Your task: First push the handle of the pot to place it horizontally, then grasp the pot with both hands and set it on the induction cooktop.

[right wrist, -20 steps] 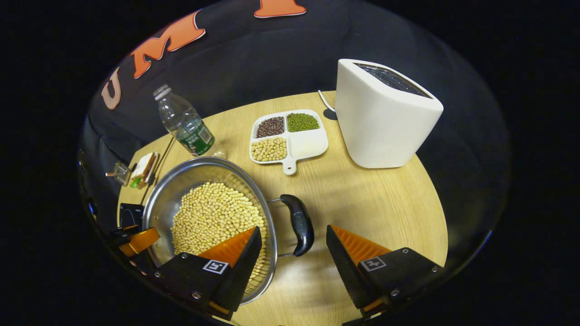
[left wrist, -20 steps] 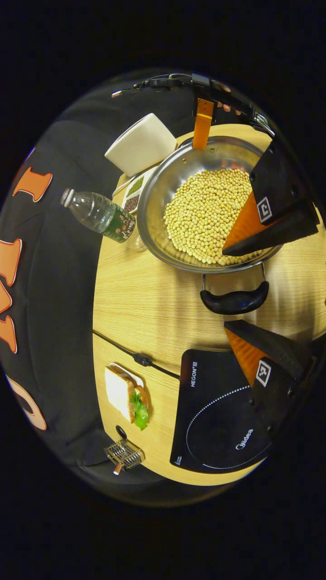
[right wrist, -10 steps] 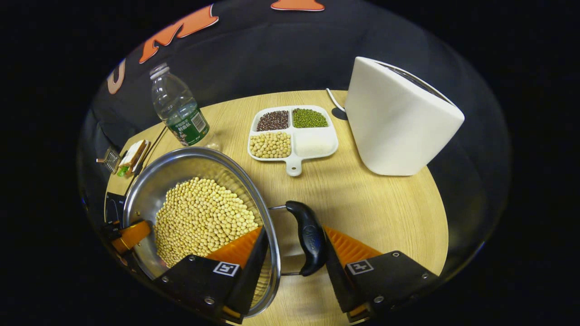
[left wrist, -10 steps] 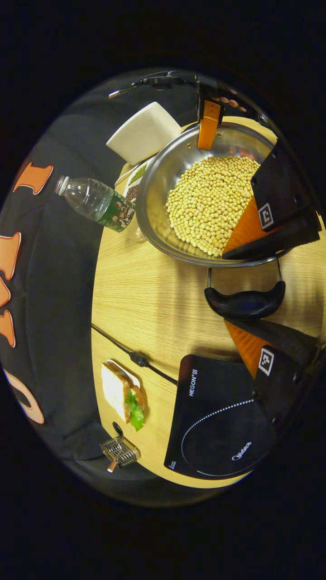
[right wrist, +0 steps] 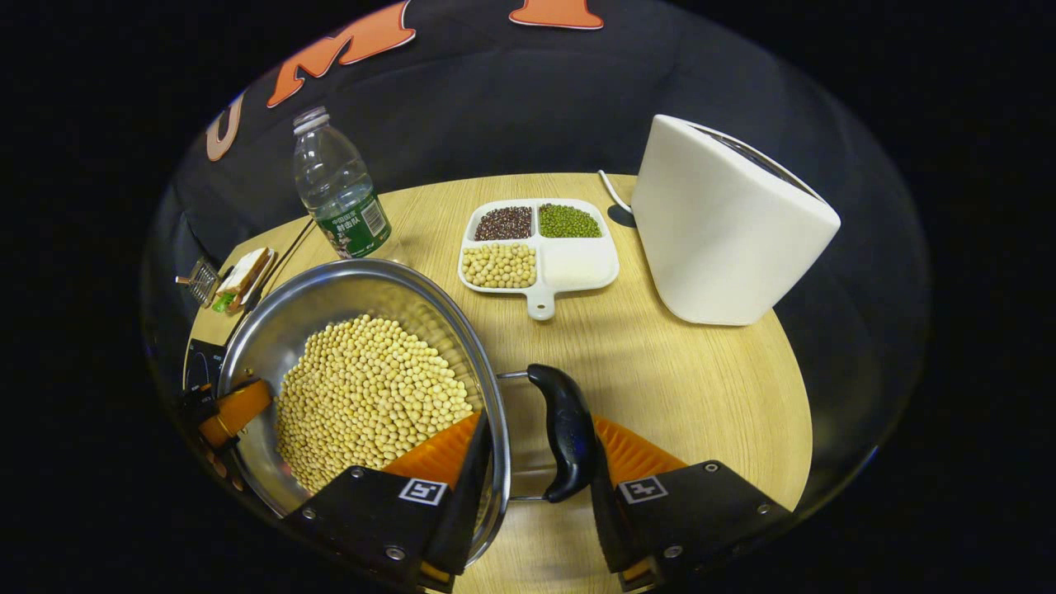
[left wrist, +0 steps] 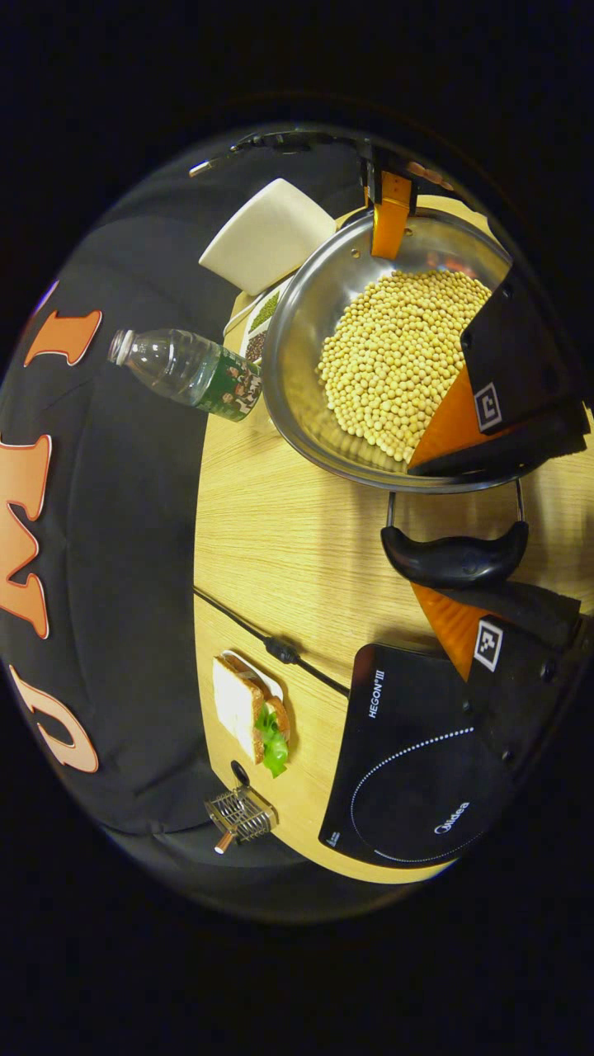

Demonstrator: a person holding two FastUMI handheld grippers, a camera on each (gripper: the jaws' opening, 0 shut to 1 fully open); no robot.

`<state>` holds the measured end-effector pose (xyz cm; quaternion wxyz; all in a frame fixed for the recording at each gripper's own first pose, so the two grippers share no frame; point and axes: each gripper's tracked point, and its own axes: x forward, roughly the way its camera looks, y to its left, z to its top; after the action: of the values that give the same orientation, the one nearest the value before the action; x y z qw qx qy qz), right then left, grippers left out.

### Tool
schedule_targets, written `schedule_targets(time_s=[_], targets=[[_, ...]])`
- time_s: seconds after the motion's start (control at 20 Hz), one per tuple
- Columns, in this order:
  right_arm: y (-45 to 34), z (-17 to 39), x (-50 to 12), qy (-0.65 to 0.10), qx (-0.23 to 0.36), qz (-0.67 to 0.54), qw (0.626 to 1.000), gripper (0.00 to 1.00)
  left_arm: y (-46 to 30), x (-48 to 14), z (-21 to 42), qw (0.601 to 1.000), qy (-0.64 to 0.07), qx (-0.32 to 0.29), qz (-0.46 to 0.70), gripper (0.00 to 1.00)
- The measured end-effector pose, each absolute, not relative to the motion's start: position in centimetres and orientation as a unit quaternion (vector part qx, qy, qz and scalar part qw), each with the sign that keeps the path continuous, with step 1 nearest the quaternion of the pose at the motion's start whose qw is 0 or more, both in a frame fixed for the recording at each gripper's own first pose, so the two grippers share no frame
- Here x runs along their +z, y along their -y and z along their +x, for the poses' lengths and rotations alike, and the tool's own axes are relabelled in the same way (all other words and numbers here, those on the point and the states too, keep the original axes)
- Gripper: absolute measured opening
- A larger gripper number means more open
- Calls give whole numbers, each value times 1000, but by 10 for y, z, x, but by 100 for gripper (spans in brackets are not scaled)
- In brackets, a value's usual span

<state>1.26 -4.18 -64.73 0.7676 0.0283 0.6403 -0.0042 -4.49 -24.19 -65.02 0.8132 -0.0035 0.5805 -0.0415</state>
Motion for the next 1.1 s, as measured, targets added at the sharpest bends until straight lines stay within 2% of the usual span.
schedule_targets(time_s=[0.15,0.2,0.3,0.35,0.4,0.45,0.75,1.1], targets=[[40,12,-643,-638,-7,29,769,57,240,-653,-46,812,-581,-47,-6,66],[39,11,-641,-637,-8,27,770,52,241,-652,-44,813,-580,-45,-8,66],[40,14,-634,-629,-9,21,777,56,239,-645,-41,819,-572,-48,-4,67],[40,13,-631,-626,-8,21,780,55,238,-639,-39,823,-566,-52,0,68],[41,11,-627,-625,-9,26,780,51,237,-632,-38,825,-563,-54,3,67],[39,11,-623,-625,-8,27,780,55,236,-628,-36,826,-560,-57,8,65],[32,1,-599,-620,-3,22,784,55,221,-604,-39,825,-561,-64,7,66],[-12,4,-582,-606,15,18,795,55,163,-560,-41,836,-547,-42,10,65]])
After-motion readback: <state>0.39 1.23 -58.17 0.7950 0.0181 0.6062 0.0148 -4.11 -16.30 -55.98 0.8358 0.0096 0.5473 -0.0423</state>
